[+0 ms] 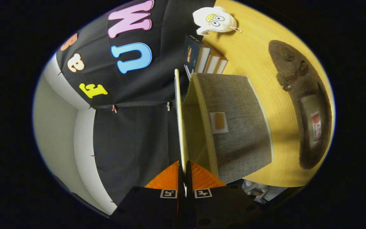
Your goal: Open the storage box then place both shoes into the box .Put the left shoe in first, then the right shoe, with the right side of both shoes facing outward in a uniform manner.
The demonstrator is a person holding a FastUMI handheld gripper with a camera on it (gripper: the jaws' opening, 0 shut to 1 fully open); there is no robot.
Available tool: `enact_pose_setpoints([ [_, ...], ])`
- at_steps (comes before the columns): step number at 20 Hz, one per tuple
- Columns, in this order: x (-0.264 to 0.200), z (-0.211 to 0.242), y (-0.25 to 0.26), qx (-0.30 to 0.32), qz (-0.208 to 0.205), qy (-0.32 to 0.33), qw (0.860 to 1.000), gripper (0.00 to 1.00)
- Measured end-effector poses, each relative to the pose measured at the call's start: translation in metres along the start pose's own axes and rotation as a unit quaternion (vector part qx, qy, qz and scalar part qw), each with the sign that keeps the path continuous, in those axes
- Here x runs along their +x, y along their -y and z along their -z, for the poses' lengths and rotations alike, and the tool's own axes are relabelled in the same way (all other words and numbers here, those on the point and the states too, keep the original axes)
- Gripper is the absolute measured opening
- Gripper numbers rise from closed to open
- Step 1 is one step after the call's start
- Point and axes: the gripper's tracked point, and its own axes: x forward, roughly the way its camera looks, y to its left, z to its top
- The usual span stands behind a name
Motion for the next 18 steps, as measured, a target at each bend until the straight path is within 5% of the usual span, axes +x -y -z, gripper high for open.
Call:
enact_pose_setpoints([
  [9,0.047,0.032,-0.089,-0.142,-0.002,-0.03,0.989,0.05],
  [18,0.154,0.083,-0.132,-0.221,0.002,-0.098,0.97,0.05],
])
